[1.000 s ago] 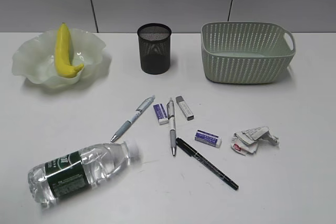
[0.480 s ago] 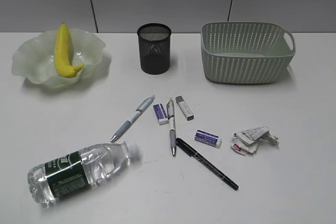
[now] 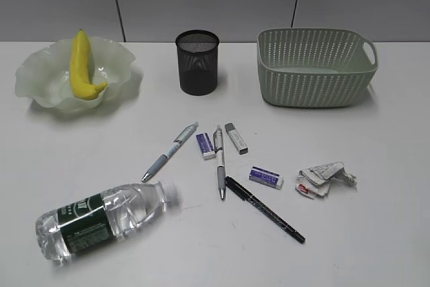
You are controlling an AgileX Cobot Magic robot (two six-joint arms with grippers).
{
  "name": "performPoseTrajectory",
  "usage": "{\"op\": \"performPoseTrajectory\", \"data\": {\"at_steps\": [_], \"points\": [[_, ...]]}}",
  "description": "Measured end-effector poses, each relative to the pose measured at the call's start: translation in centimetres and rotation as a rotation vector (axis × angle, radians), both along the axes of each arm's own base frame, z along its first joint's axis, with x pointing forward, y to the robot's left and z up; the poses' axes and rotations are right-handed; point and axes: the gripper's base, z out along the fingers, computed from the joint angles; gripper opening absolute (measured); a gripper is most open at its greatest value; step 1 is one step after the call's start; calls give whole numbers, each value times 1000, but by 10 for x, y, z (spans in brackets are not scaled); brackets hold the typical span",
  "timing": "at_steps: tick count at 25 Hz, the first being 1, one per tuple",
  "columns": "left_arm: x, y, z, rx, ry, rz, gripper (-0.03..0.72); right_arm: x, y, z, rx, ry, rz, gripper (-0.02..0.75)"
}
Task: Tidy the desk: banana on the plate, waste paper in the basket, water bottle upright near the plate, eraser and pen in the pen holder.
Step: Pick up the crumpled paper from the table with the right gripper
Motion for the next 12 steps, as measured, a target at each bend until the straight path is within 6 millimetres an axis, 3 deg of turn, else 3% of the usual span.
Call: {"op": "performPoseTrajectory", "data": {"at_steps": [5,12], "points": [[-2,0,0,-2,-16,0,435,49,18,-12,-124,167,194,561],[-2,0,0,-2,-17,0,435,121,37,-42,-234,333,331,585]]}}
